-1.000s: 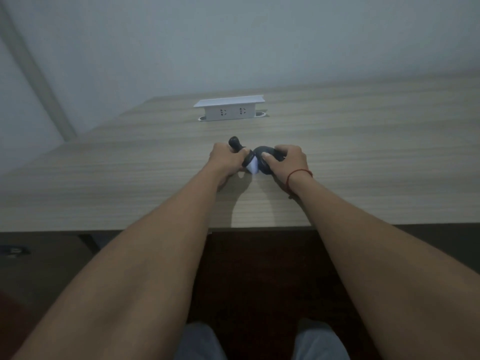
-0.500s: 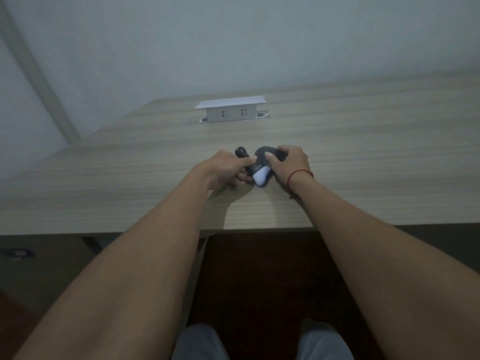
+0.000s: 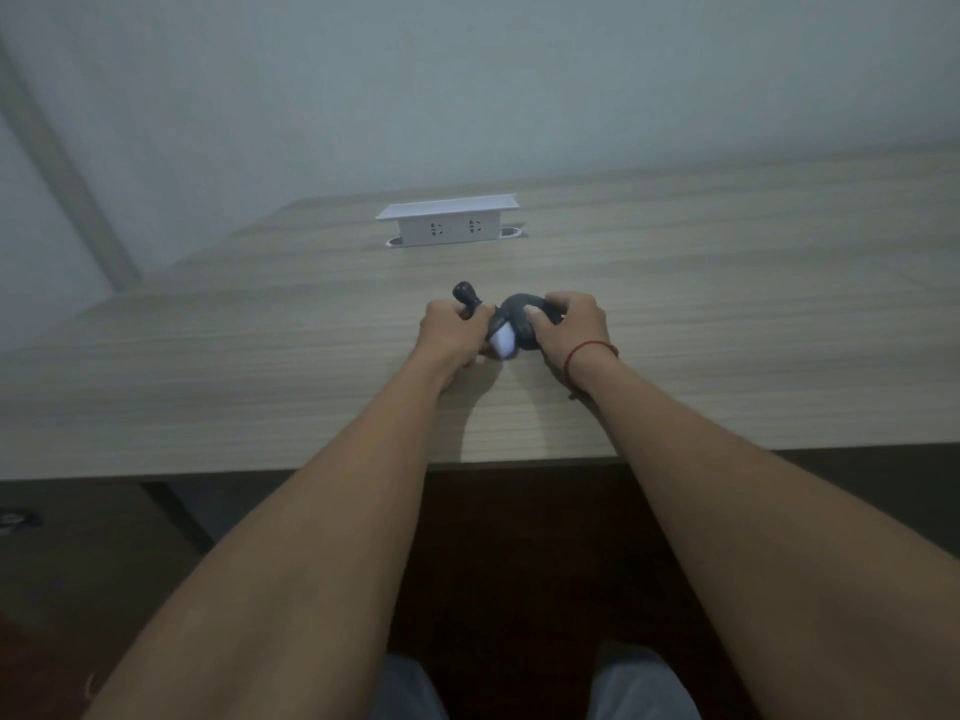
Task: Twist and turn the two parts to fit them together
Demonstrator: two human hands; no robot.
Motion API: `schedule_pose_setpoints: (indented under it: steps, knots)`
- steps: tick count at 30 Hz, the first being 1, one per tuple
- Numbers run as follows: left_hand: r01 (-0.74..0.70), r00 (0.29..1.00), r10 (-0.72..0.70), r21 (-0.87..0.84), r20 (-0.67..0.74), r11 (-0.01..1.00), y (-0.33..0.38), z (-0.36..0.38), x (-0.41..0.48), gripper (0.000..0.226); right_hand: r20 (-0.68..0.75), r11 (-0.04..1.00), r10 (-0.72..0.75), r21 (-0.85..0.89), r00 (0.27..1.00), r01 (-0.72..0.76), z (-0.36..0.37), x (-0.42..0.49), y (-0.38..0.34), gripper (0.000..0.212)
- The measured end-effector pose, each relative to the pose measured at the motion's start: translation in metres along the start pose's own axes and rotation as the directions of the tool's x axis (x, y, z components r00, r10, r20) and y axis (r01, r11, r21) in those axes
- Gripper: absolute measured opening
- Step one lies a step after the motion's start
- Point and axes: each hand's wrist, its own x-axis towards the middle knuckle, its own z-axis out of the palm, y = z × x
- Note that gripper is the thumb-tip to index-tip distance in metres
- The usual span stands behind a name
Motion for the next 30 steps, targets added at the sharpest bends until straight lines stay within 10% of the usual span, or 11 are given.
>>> schedule_pose_setpoints:
  steps: [4, 13, 21, 27, 30]
  knots:
    - [0.014, 0.975, -0.022, 0.036, 0.22, 0.999, 0.008, -0.01, -0.01, 0.03, -0.005, 1.0, 0.022, 0.005, 1.0, -0.022, 0.001, 0.001, -0.001, 0.046]
    - [0.029, 0.942, -0.049, -0.064, -0.332, 0.998, 0.001, 0.016, 0.004, 0.036, 0.039, 0.999, -0.021, -0.036, 0.999, 0.023, 0.001, -0.004, 0.0, 0.047]
    - [0.015, 0.971, 0.001, 0.065, -0.238, 0.998, 0.0, 0.008, 0.021, 0.038, 0.075, 0.997, -0.048, -0.059, 0.996, 0.053, 0.001, 0.0, 0.002, 0.048]
    - [-0.057, 0.956, 0.013, 0.144, 0.293, 0.988, 0.009, -0.028, 0.006, 0.026, 0.066, 0.999, -0.024, -0.033, 0.998, 0.026, 0.001, 0.003, 0.001, 0.048]
    - [-0.051, 0.969, 0.032, 0.071, 0.244, 0.996, 0.014, -0.034, 0.009, 0.03, 0.118, 0.996, -0.044, -0.068, 0.992, 0.052, 0.001, -0.004, -0.001, 0.059]
